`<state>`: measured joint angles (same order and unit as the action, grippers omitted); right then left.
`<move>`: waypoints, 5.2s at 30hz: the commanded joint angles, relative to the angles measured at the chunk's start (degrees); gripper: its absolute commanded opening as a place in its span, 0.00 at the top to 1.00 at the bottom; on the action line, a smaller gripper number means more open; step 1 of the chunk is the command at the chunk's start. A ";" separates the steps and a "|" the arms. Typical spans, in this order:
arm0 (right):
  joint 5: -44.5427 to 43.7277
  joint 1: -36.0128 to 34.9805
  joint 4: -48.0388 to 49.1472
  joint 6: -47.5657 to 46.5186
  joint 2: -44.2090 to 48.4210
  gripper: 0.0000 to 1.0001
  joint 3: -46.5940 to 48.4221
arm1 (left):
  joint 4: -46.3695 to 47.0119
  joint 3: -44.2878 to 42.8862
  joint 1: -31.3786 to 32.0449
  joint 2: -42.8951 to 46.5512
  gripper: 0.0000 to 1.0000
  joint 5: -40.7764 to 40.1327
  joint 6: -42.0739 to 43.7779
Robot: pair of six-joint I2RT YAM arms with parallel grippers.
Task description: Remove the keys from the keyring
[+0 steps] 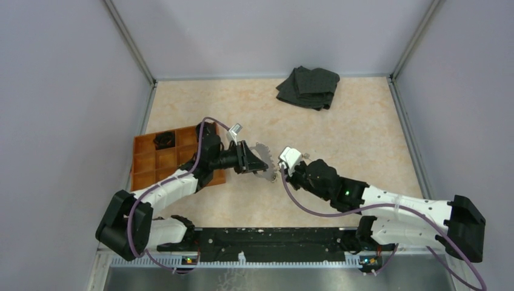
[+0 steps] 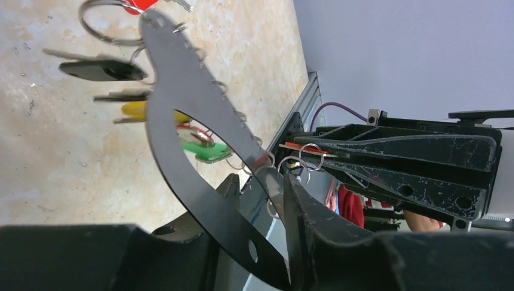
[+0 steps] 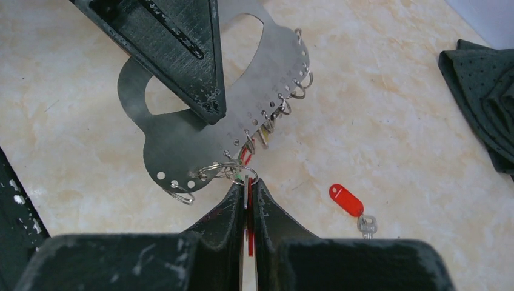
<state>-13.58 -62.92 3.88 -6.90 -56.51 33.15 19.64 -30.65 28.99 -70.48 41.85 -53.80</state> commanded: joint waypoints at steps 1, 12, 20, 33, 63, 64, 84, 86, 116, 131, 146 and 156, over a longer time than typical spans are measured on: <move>-1.26 -1.29 3.27 -4.13 0.88 1.00 3.90 | 0.36 -0.22 0.23 2.21 0.58 -1.58 3.30; 0.38 -2.72 3.63 -7.54 3.69 1.00 3.39 | -6.59 0.05 0.23 4.99 0.37 -3.70 7.57; -0.01 -3.22 2.80 -8.09 3.60 1.00 3.53 | -11.32 1.18 0.27 8.60 0.27 -7.06 9.99; 0.68 -3.77 1.75 -8.08 2.24 1.00 3.75 | -13.20 3.81 0.27 13.27 0.16 -10.47 11.12; -1.91 -14.51 15.03 -34.98 9.19 1.00 -7.41 | 20.40 14.21 7.75 20.77 0.53 -10.94 22.45; -2.13 -15.02 14.87 -36.42 9.63 1.00 -7.67 | 20.58 14.42 7.75 20.87 0.53 -10.75 23.29; -0.58 -25.60 4.97 -50.06 16.13 1.00 -1.16 | 43.27 18.32 8.41 22.04 0.52 3.03 25.64; -0.38 -26.44 4.43 -51.41 16.26 1.00 -0.55 | 44.66 18.47 9.02 22.22 0.52 4.01 25.72; -0.70 -30.47 0.57 -56.82 17.83 1.00 2.03 | 37.04 13.87 16.27 22.27 0.53 11.43 34.19; -1.44 -30.78 0.95 -56.96 17.32 1.00 1.75 | 37.43 12.72 17.81 20.91 0.61 12.95 34.79; -3.06 -30.78 1.31 -57.61 16.57 1.00 1.42 | 37.21 12.46 18.58 20.20 0.83 12.61 34.51; -4.35 -30.78 1.23 -57.57 16.43 1.00 1.15 | 35.96 12.88 18.64 20.44 1.00 8.30 30.47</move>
<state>-16.49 -92.90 2.04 -64.07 -40.18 32.08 53.95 -16.08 47.33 -50.15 53.43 -21.58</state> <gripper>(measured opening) 0.036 0.006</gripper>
